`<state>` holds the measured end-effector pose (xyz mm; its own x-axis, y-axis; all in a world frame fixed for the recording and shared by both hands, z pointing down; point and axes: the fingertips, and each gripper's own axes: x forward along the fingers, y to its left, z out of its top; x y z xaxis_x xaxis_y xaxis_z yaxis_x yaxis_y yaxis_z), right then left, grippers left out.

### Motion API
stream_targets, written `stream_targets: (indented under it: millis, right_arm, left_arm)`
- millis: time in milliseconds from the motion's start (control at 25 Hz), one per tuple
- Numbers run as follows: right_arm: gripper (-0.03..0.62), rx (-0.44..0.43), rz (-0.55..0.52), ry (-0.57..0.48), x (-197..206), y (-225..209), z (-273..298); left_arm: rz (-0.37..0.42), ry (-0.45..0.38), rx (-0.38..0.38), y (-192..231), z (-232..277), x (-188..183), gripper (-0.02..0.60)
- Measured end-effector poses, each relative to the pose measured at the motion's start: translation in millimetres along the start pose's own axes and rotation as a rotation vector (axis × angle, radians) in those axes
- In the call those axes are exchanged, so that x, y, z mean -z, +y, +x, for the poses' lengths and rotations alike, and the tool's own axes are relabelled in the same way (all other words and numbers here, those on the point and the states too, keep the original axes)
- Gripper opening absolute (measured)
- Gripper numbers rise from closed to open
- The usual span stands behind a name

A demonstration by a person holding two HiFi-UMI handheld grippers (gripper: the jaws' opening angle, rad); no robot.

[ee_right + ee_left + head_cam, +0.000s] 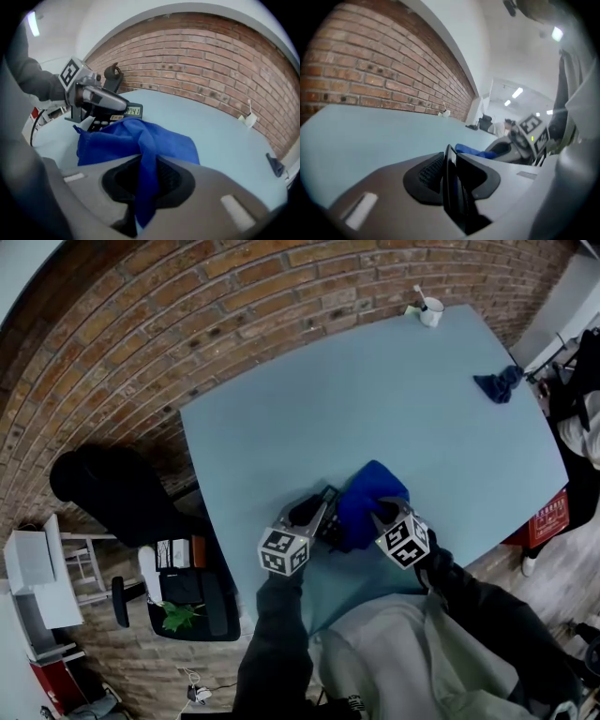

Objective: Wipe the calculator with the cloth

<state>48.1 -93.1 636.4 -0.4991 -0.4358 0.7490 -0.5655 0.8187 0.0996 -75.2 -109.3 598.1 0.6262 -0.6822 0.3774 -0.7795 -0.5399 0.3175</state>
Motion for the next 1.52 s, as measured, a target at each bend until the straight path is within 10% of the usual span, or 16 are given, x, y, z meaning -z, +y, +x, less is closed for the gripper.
stream_targets:
  millis: [200, 480, 800, 1000, 1200, 1400, 1520]
  right_arm:
    - [0.058, 0.029, -0.187, -0.005, -6.1, 29.8, -14.8]
    - [0.058, -0.260, -0.386, -0.165, -27.3, 135.6, -47.7]
    - [0.058, 0.092, -0.015, -0.435, -99.6, -1.7, -95.3]
    - [0.058, -0.106, 0.004, -0.521, -132.1, 47.7, -133.8]
    - [0.057, -0.263, -0.189, -0.527, -132.5, 128.8, -161.8]
    - [0.057, -0.200, 0.188, -0.703, -157.8, 59.7, -189.3]
    - [0.057, -0.255, 0.197, -0.735, -173.7, 34.4, -203.5]
  left_arm:
    - [-0.298, -0.136, 0.037, 0.0, -11.1, -10.1, 0.046]
    - [-0.506, -0.258, 0.046, -9.8, -34.8, -19.4, 0.043]
    - [-0.714, -0.564, 0.088, -14.0, -106.8, -76.2, 0.046]
    - [-0.917, -0.823, 0.174, -21.8, -138.4, -103.3, 0.041]
    - [-0.856, -0.879, 0.244, -37.7, -159.7, -126.2, 0.038]
    - [-0.813, -0.874, 0.343, -62.0, -174.8, -136.3, 0.038]
    - [-0.723, -0.802, 0.351, -75.6, -174.7, -133.2, 0.038]
